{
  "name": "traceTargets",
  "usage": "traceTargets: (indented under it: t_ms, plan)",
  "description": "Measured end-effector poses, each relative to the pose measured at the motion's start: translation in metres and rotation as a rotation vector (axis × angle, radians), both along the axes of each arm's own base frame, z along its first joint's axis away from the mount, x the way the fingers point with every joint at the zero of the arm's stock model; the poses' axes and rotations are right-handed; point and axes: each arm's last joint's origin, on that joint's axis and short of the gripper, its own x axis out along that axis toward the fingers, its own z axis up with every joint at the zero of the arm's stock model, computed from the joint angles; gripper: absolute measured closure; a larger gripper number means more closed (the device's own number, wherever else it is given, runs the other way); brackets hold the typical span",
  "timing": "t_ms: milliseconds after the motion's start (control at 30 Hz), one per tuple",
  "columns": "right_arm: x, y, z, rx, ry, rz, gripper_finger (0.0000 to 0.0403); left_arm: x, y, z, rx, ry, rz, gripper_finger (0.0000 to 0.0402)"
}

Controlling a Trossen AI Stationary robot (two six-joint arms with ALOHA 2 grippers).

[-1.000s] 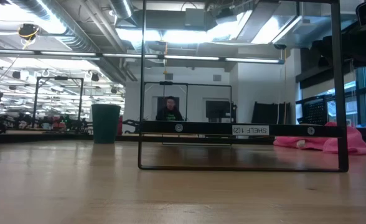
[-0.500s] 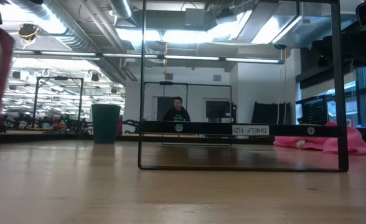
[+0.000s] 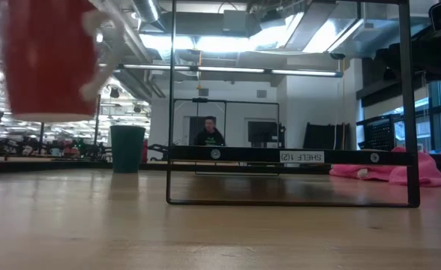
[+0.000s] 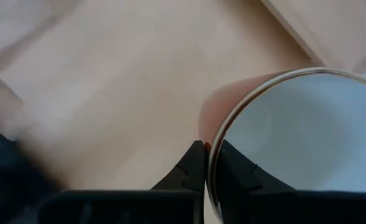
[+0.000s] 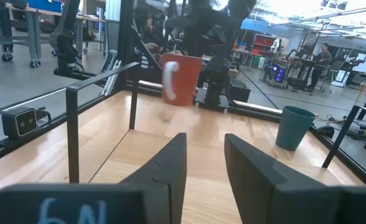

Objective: Stack small to large cups/mugs on shelf
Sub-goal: Put the orange mug on the shelf

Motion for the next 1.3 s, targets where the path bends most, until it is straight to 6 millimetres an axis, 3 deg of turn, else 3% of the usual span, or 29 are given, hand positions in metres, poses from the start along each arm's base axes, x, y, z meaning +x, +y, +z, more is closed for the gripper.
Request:
traceTargets:
  t_ms: [133,467,667,933,1300]
  plan:
    - [0.000,0.000,0.000,0.000,0.000,0.000,0.0292,0.009,0.029,0.008,0.004,-0.006,0.027,0.0389]
    - [0.000,0.000,0.000,0.000,0.000,0.000,0.0292,0.035,0.111,0.058,0.110,-0.106,0.097,0.0389]
    - [0.000,0.000,0.000,0.000,0.000,0.000,0.0292,0.068,0.154,0.067,0.153,-0.146,0.070,0.0389]
    - [0.000,0.000,0.000,0.000,0.000,0.000,0.0292,0.128,0.194,0.056,0.145,-0.165,-0.037,0.0390]
    - [0.000,0.000,0.000,0.000,0.000,0.000,0.0292,0.180,0.218,0.029,0.105,-0.171,-0.092,0.0390]
